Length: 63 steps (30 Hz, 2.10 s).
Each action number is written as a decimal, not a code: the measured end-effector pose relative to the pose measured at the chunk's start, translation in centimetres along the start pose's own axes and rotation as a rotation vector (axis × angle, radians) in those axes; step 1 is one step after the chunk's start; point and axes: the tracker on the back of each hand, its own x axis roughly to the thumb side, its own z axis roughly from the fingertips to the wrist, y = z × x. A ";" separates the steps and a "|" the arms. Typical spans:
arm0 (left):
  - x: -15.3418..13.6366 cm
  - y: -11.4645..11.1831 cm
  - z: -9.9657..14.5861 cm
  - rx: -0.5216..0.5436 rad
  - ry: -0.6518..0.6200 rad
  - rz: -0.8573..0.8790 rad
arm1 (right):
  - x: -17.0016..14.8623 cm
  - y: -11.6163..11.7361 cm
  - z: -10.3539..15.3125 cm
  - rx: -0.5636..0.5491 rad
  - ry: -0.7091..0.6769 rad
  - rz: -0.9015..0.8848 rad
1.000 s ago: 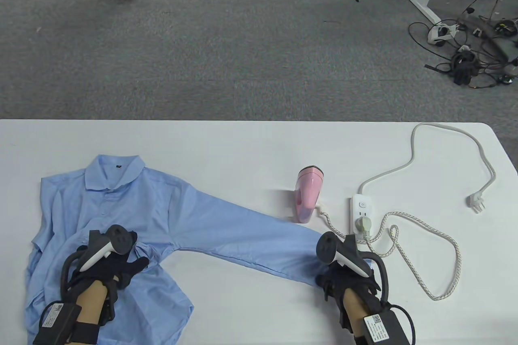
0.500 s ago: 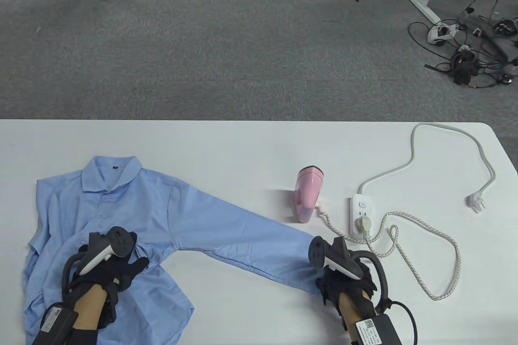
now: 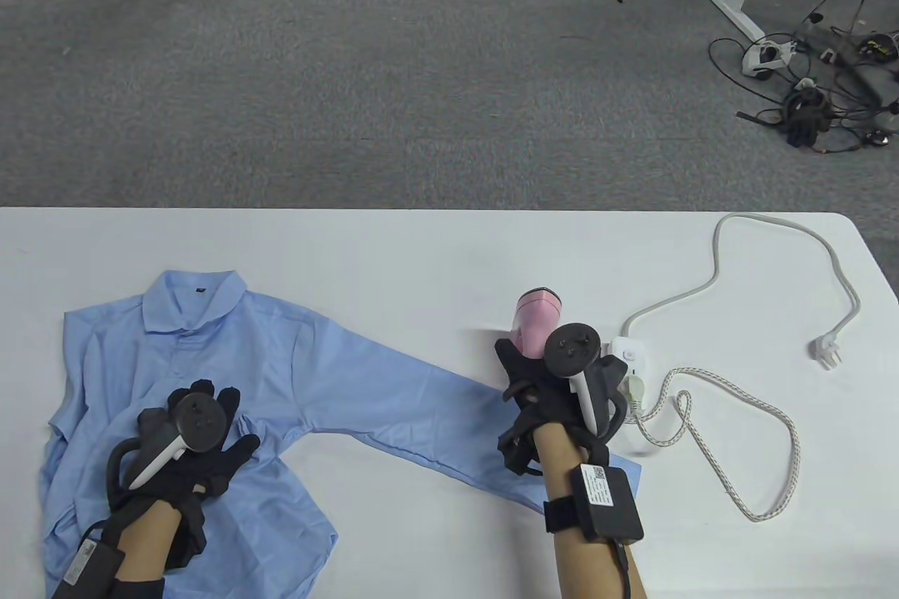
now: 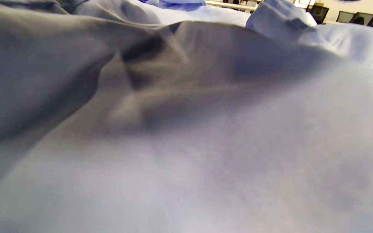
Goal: Iron long-sleeve shirt with electric iron on table
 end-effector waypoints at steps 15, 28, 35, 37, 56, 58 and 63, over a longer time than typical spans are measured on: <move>0.0 -0.7 -0.5 -0.036 0.007 -0.034 | -2.4 2.8 -3.1 0.070 0.124 -0.136; 0.0 -1.7 -1.1 -0.082 0.011 -0.065 | -0.4 1.0 -3.7 -0.132 -0.256 -0.217; 0.2 -2.2 -1.4 -0.118 0.010 -0.080 | 3.8 -3.6 -1.6 -0.130 -0.408 -0.255; 0.2 -2.2 -1.4 -0.116 0.010 -0.076 | 4.7 -4.2 -1.1 -0.115 -0.434 -0.266; 0.3 -2.6 -1.8 -0.158 0.010 -0.086 | 14.5 4.6 2.5 0.678 -0.210 -0.485; 0.4 -2.6 -1.8 -0.156 0.010 -0.088 | 15.2 7.1 2.6 0.736 -0.191 -0.486; 0.7 -2.7 -1.7 -0.160 0.012 -0.100 | 16.0 13.8 2.5 0.851 -0.165 -0.487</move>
